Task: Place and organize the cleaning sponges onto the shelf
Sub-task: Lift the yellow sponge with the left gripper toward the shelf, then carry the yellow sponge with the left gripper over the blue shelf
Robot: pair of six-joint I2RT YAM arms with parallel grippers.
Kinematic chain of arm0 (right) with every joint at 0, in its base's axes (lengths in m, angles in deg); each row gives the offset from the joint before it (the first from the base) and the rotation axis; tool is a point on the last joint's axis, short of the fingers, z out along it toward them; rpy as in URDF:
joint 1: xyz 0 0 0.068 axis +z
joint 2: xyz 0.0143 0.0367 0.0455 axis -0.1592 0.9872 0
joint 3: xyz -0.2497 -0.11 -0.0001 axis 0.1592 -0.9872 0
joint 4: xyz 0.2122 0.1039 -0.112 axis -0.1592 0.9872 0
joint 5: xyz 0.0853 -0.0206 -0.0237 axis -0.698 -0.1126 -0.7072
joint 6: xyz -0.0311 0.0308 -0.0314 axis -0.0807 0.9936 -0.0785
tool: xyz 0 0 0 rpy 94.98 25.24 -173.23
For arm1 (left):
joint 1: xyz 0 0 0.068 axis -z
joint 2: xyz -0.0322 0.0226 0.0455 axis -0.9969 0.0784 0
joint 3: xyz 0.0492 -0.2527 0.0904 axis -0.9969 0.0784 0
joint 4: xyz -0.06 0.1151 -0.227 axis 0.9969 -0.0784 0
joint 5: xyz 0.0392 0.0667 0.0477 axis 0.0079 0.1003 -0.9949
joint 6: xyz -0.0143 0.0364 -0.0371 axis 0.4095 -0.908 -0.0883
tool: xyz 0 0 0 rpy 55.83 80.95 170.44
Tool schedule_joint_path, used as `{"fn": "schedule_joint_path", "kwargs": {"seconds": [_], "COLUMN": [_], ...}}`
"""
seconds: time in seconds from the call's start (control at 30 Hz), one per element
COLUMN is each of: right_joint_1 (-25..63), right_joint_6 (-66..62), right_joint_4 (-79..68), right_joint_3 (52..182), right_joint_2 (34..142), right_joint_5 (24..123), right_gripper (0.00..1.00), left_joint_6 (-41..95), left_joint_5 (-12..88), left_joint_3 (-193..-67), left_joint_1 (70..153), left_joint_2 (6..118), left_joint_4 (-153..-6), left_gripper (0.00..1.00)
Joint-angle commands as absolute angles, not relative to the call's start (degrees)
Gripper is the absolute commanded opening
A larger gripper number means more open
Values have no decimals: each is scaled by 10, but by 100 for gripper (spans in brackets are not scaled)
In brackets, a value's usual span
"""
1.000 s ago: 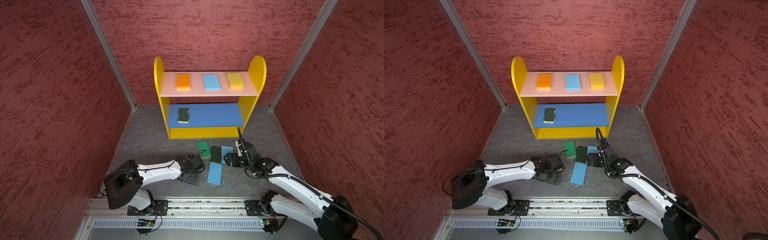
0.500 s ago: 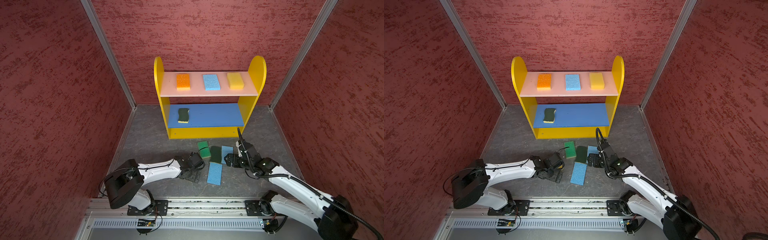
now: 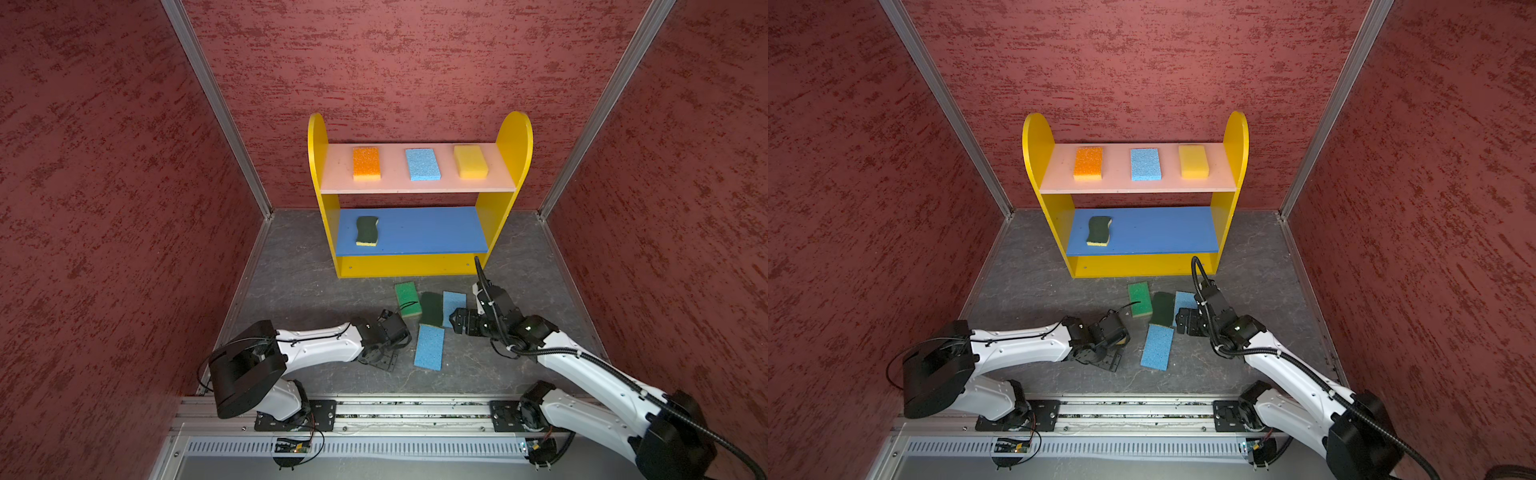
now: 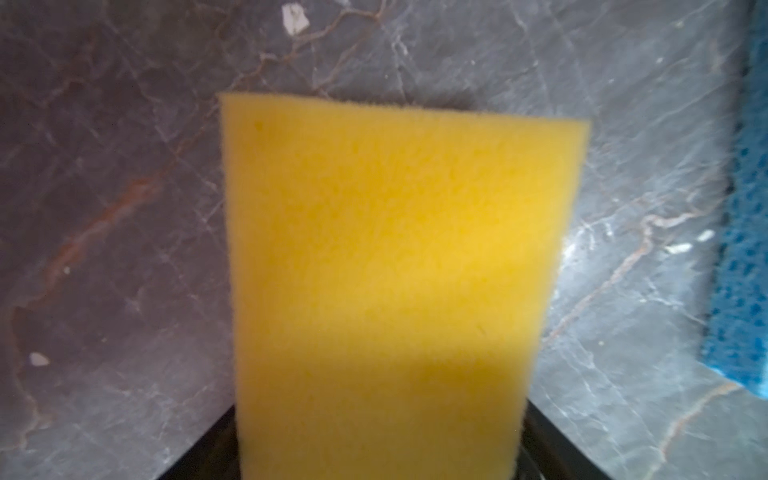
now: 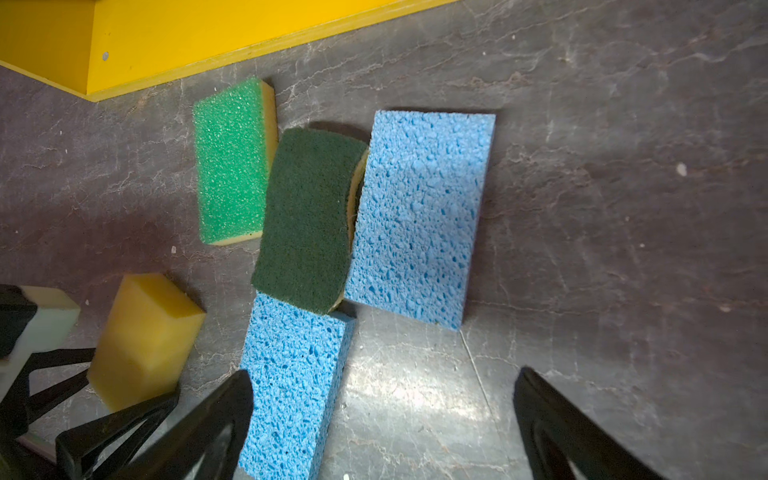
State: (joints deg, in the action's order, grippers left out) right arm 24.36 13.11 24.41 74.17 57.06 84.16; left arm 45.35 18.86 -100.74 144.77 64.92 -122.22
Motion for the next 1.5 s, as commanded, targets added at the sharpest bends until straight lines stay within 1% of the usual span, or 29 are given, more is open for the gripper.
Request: {"fn": "schedule_joint_path", "kwargs": {"seconds": [0.0, 0.13, 0.33, 0.53, 0.67, 0.87, 0.97, 1.07, 1.23, 1.47], "right_joint_1": [240, 239, 240, 240, 239, 240, 240, 240, 240, 239], "right_joint_6": [135, 122, 76, 47, 31, 17, 16, 13, 2, -3], "right_joint_4": [261, 276, 250, 214, 210, 195, 190, 195, 198, 200], "right_joint_3": [761, 766, 761, 765, 781, 781, 778, 784, 786, 785], "right_joint_2": [553, 545, 527, 497, 500, 494, 490, 491, 490, 488], "right_joint_5": [872, 896, 897, 904, 912, 915, 919, 921, 918, 914], "right_gripper": [99, 99, 97, 98, 98, 98, 98, 99, 99, 99], "left_joint_6": [477, 509, 579, 575, 526, 470, 476, 509, 492, 478], "left_joint_5": [143, 141, 116, 89, 93, 73, 70, 47, 45, 46], "left_joint_3": [-1016, -1014, -1065, -1146, -1179, -1223, -1247, -1292, -1371, -1417], "left_joint_1": [1450, 1450, 1457, 1443, 1412, 1378, 1366, 1361, 1354, 1333], "left_joint_2": [659, 640, 621, 631, 646, 687, 711, 742, 802, 837], "left_joint_4": [-1241, -1237, -1250, -1242, -1194, -1133, -1089, -1092, -1094, -1085], "left_gripper": [75, 68, 68, 67, 67, 66, 66, 67, 66, 67]}}
